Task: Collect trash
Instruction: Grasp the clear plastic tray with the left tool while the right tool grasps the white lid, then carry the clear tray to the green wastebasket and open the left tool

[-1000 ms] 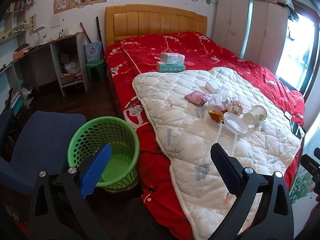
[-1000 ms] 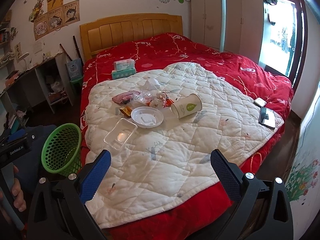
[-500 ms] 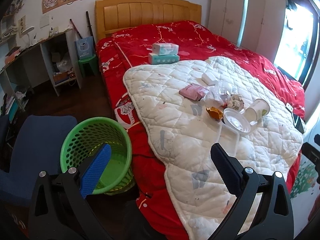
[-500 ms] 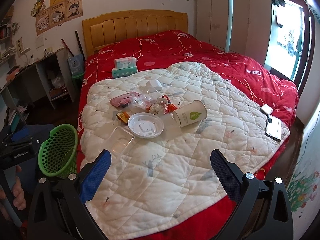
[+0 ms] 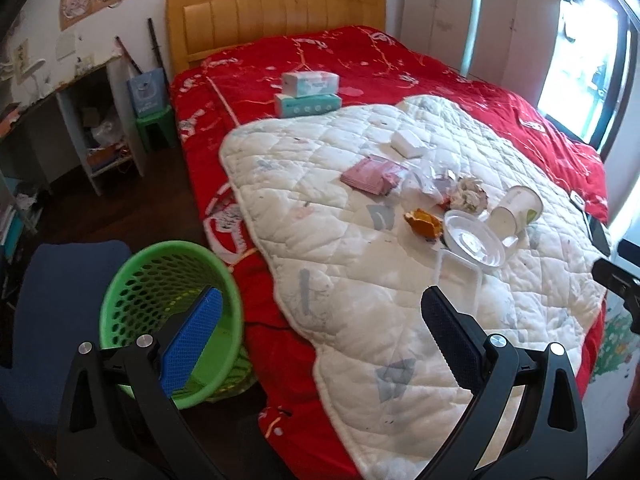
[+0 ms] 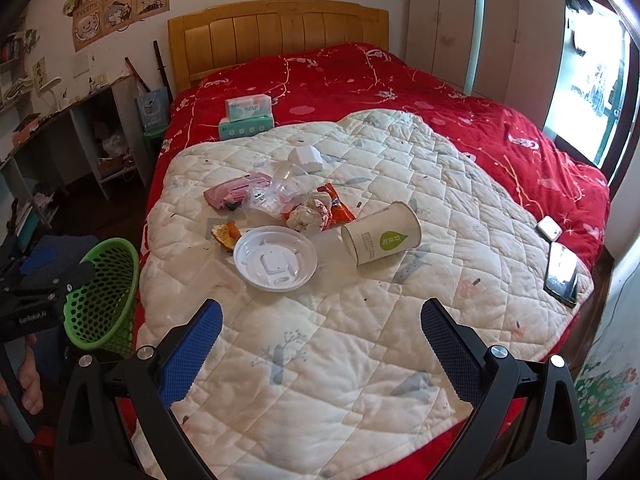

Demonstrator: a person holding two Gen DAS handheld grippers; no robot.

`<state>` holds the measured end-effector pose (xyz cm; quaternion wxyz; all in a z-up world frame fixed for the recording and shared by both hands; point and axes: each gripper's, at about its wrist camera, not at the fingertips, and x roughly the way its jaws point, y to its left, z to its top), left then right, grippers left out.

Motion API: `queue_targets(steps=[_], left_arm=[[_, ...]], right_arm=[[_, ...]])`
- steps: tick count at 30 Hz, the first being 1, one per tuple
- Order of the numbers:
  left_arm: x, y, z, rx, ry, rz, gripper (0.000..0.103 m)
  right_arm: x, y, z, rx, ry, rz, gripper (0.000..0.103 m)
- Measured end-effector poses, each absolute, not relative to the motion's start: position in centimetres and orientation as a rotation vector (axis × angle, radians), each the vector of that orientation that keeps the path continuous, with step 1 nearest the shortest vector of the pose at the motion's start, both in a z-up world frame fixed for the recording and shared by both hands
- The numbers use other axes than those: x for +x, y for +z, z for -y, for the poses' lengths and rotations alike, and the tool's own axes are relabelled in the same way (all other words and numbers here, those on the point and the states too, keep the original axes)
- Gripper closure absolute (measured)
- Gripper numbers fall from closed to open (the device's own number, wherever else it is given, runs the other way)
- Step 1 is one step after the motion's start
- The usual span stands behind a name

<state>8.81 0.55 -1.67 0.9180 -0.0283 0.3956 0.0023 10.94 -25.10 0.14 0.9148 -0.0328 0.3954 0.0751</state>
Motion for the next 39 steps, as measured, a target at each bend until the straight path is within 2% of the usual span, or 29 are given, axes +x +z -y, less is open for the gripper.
queue_targets(steps=[15,28,32,39], left_arm=[[12.3,-5.3,5.9,0.009,-0.256,-0.92,0.011],[14.8,-9.5,10.5,0.169,-0.316,-1.025,0.012],[15.0,-10.4,10.8,0.177,-0.334,-1.05,0.045],[13.5,-8.6,8.8,0.133,-0.328,-0.982,0.045]], right_arm=[[14.0,-2.4,27.0,-0.034,0.138,-0.864,0.007],[14.5,-3.2,28.3,-0.022,0.122,-0.884,0.007],[14.5,-3.4,28.5,-0.016,0.128,-0.893,0.007],[14.8,-3.4,27.2,-0.013,0.188,-0.897,0.007]])
